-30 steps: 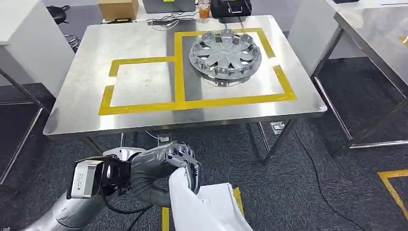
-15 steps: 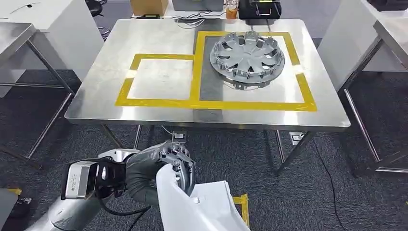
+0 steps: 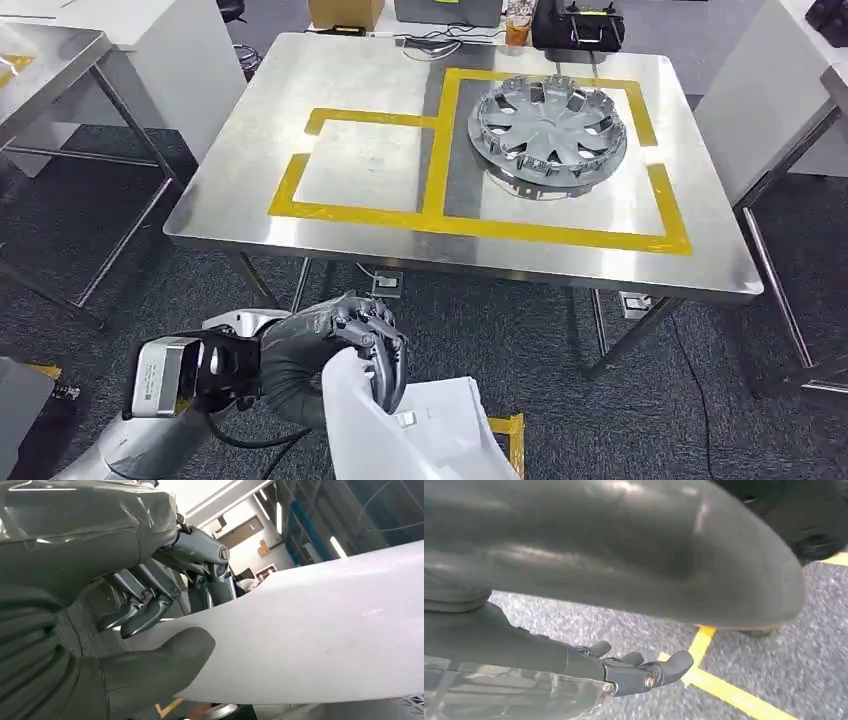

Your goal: Take the parts from the cabinet and place them on the table.

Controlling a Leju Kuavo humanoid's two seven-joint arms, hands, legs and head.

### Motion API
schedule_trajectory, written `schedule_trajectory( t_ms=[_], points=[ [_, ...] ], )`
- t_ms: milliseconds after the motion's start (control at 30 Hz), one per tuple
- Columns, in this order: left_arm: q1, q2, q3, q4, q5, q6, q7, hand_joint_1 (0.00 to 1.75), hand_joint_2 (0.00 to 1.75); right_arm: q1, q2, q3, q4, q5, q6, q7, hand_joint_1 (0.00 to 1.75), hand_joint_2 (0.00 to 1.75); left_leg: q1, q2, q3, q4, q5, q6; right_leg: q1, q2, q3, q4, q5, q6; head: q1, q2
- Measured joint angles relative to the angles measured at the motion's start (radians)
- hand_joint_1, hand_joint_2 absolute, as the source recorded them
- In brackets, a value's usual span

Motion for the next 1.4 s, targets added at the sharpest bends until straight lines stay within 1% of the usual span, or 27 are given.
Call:
schedule_trajectory(
  t_ms=[33,100,167,233,333,367,400,433,467,533,567,667,700,733,767,833,900,933,967,1033,1067,1100,1167,1233,1267,1333,1400],
  points=[
    [0.000,-0.001,0.000,0.000,0.001,0.000,0.000,1.75,1.75,-0.001,0.001,0.000,0.000,0.000,-0.001,-0.002,0.00,0.00,0.000,-0.001,-0.005,0.014,-0.008,-0.012,-0.007,-0.001,0.019,-0.049,0.011,0.005,0.002,0.000],
    [0.001,-0.002,0.000,0.000,0.002,-0.002,0.001,1.75,1.75,-0.002,0.005,-0.002,0.002,-0.002,-0.003,-0.004,0.00,0.00,-0.006,-0.006,-0.014,0.026,-0.017,-0.023,0.003,0.006,0.022,-0.044,0.010,-0.035,0.004,0.000],
    [0.001,-0.001,0.001,0.000,0.003,-0.002,0.002,1.75,1.75,-0.002,0.005,-0.003,0.003,-0.001,-0.003,-0.004,0.00,0.00,-0.001,-0.006,-0.011,0.026,-0.018,-0.024,0.008,0.005,0.022,-0.041,0.008,-0.048,0.003,0.000],
    [0.001,0.000,0.002,-0.001,0.003,-0.002,0.002,1.75,1.75,-0.001,0.004,-0.005,0.003,-0.001,-0.003,-0.005,0.00,0.00,0.004,0.007,-0.022,0.053,-0.038,-0.035,0.003,0.004,0.029,-0.043,0.009,-0.060,0.002,0.000],
    [0.002,0.000,0.003,-0.001,0.003,-0.002,0.002,1.75,1.75,-0.001,0.003,-0.006,0.003,-0.001,-0.004,-0.006,0.00,0.00,0.005,0.018,-0.127,0.273,-0.145,-0.042,0.008,0.004,0.030,-0.043,0.005,-0.067,0.000,0.000],
    [0.003,0.001,0.003,-0.001,0.003,-0.002,0.002,1.75,1.75,0.000,0.003,-0.006,0.003,-0.001,-0.004,-0.006,0.00,0.00,0.005,0.018,-0.163,0.341,-0.164,-0.042,0.011,0.003,0.030,-0.043,0.004,-0.068,0.000,0.000],
    [0.004,0.002,0.003,-0.001,0.003,-0.002,0.002,1.75,1.75,0.000,0.004,-0.006,0.003,0.000,-0.004,-0.006,0.00,0.00,0.005,0.018,-0.174,0.354,-0.154,-0.038,0.014,0.003,0.032,-0.043,0.003,-0.069,0.000,0.000],
    [0.004,0.002,0.003,-0.001,0.003,-0.002,0.002,1.75,1.75,0.000,0.004,-0.006,0.003,-0.001,-0.004,-0.006,0.00,0.00,0.004,0.018,-0.161,0.321,-0.126,-0.032,0.017,0.003,0.033,-0.043,0.002,-0.070,0.000,0.000],
    [0.004,0.002,0.003,-0.001,0.003,-0.002,0.002,1.75,1.75,-0.001,0.004,-0.006,0.003,-0.001,-0.004,-0.006,0.00,0.00,0.001,0.018,-0.121,0.236,-0.078,-0.022,0.022,0.003,0.037,-0.043,0.001,-0.072,0.000,0.000],
    [0.003,0.002,0.004,-0.002,0.003,-0.002,0.002,1.75,1.75,-0.001,0.005,-0.006,0.003,-0.001,-0.004,-0.006,0.00,0.00,-0.014,0.024,-0.030,0.052,-0.011,0.011,0.023,0.003,0.042,-0.045,0.000,-0.073,0.000,0.000],
    [0.003,0.002,0.005,-0.003,0.003,-0.002,0.002,1.75,1.75,-0.001,0.011,-0.006,0.003,-0.001,-0.004,-0.007,0.00,0.00,-0.016,0.034,-0.025,0.044,-0.026,0.016,0.032,0.003,0.040,-0.048,0.000,-0.071,0.005,0.000],
    [0.001,0.003,0.005,-0.003,0.003,-0.002,0.001,1.75,1.75,-0.001,0.009,-0.006,0.004,0.000,-0.004,-0.007,0.00,0.00,-0.026,0.029,-0.026,0.035,-0.022,0.016,0.023,-0.004,0.041,-0.054,0.002,-0.062,0.000,0.000],
    [0.001,0.002,0.005,-0.005,0.003,-0.002,0.001,1.75,1.75,-0.002,0.008,-0.006,0.004,0.000,-0.004,-0.007,0.00,0.00,-0.025,0.028,-0.012,0.016,-0.015,0.019,0.028,-0.005,0.047,-0.062,0.003,-0.054,0.000,0.000],
    [0.002,0.000,0.005,-0.006,0.003,-0.002,0.001,1.75,1.75,-0.002,0.008,-0.006,0.004,0.000,-0.004,-0.007,0.00,0.00,-0.016,0.029,0.004,-0.005,-0.002,0.015,0.022,-0.004,0.039,-0.047,-0.004,-0.055,0.001,0.000],
    [-0.002,-0.001,0.005,-0.006,0.004,-0.002,0.000,1.75,1.75,-0.001,0.006,-0.006,0.004,0.000,-0.006,-0.007,0.00,0.00,-0.015,0.029,0.009,-0.011,0.002,0.022,0.023,-0.002,0.018,-0.003,-0.030,-0.061,0.003,0.000],
    [0.002,-0.003,0.004,-0.005,0.003,0.000,0.001,1.75,1.75,0.000,0.004,-0.006,0.005,0.000,-0.013,-0.007,0.00,0.00,-0.016,0.027,0.007,-0.011,0.002,0.024,0.022,0.002,-0.059,0.151,-0.088,-0.067,0.003,0.000],
    [0.004,-0.003,0.003,-0.005,0.002,0.000,0.001,1.75,1.75,0.000,0.003,-0.006,0.005,0.000,-0.015,-0.007,0.00,0.00,-0.017,0.023,0.006,-0.010,0.002,0.024,0.021,0.002,-0.112,0.243,-0.106,-0.056,0.003,0.000],
    [0.005,-0.002,0.003,-0.005,0.003,0.000,0.001,1.75,1.75,0.001,0.003,-0.006,0.005,0.002,-0.016,-0.007,0.00,0.00,-0.016,0.021,0.007,-0.010,0.001,0.023,0.019,0.002,-0.107,0.220,-0.089,-0.046,0.002,0.000],
    [0.005,-0.003,0.003,-0.005,0.002,0.000,0.001,1.75,1.75,0.002,0.002,-0.006,0.005,0.002,-0.018,-0.009,0.00,0.00,-0.015,0.017,0.007,-0.008,-0.001,0.020,0.015,0.001,-0.077,0.151,-0.054,-0.032,0.003,0.000],
    [0.004,-0.003,0.004,-0.005,0.001,0.000,0.003,1.75,1.75,0.001,-0.001,-0.006,0.005,0.001,-0.021,-0.010,0.00,0.00,-0.012,0.014,0.004,0.009,-0.010,0.007,0.005,0.001,0.021,-0.051,0.019,-0.009,0.003,0.000],
    [0.005,-0.003,0.004,-0.005,0.000,0.000,0.003,1.75,1.75,-0.002,0.002,-0.006,0.005,0.002,-0.021,-0.010,0.00,0.00,-0.020,0.012,0.000,0.014,-0.017,-0.002,0.014,0.005,0.021,-0.048,0.015,-0.022,0.005,0.000],
    [0.004,-0.004,0.004,-0.005,-0.001,0.000,0.003,1.75,1.75,-0.002,-0.002,-0.006,0.007,0.002,-0.021,-0.011,0.00,0.00,-0.021,0.012,-0.001,0.021,-0.021,-0.006,0.012,0.005,0.025,-0.054,0.019,-0.041,0.002,0.000],
    [0.005,-0.004,0.005,-0.005,-0.002,-0.001,0.003,1.75,1.75,-0.002,0.000,-0.006,0.008,0.003,-0.022,-0.013,0.00,0.00,-0.018,0.012,-0.002,0.019,-0.020,-0.008,0.018,0.005,0.025,-0.054,0.019,-0.053,0.001,0.000],
    [0.005,-0.004,0.005,-0.006,-0.002,0.000,0.003,1.75,1.75,-0.001,0.001,-0.006,0.008,0.004,-0.022,-0.013,0.00,0.00,-0.011,0.013,-0.006,0.033,-0.031,-0.018,0.011,0.004,0.028,-0.057,0.022,-0.064,0.002,0.000],
    [0.004,-0.004,0.006,-0.006,-0.002,-0.001,0.003,1.75,1.75,-0.002,-0.001,-0.006,0.008,0.004,-0.022,-0.013,0.00,0.00,-0.010,0.015,-0.025,0.071,-0.060,-0.025,0.011,0.003,0.029,-0.057,0.021,-0.071,-0.001,0.000],
    [0.005,-0.004,0.006,-0.006,-0.002,0.000,0.003,1.75,1.75,-0.002,-0.001,-0.006,0.008,0.004,-0.022,-0.014,0.00,0.00,-0.005,0.017,-0.094,0.221,-0.132,-0.035,0.012,0.004,0.029,-0.056,0.020,-0.072,-0.002,0.000],
    [0.008,-0.003,0.006,-0.006,-0.002,0.000,0.003,1.75,1.75,-0.001,-0.001,-0.006,0.008,0.005,-0.022,-0.014,0.00,0.00,-0.002,0.018,-0.155,0.340,-0.168,-0.037,0.013,0.003,0.029,-0.056,0.020,-0.072,-0.001,0.000]
  ],
)
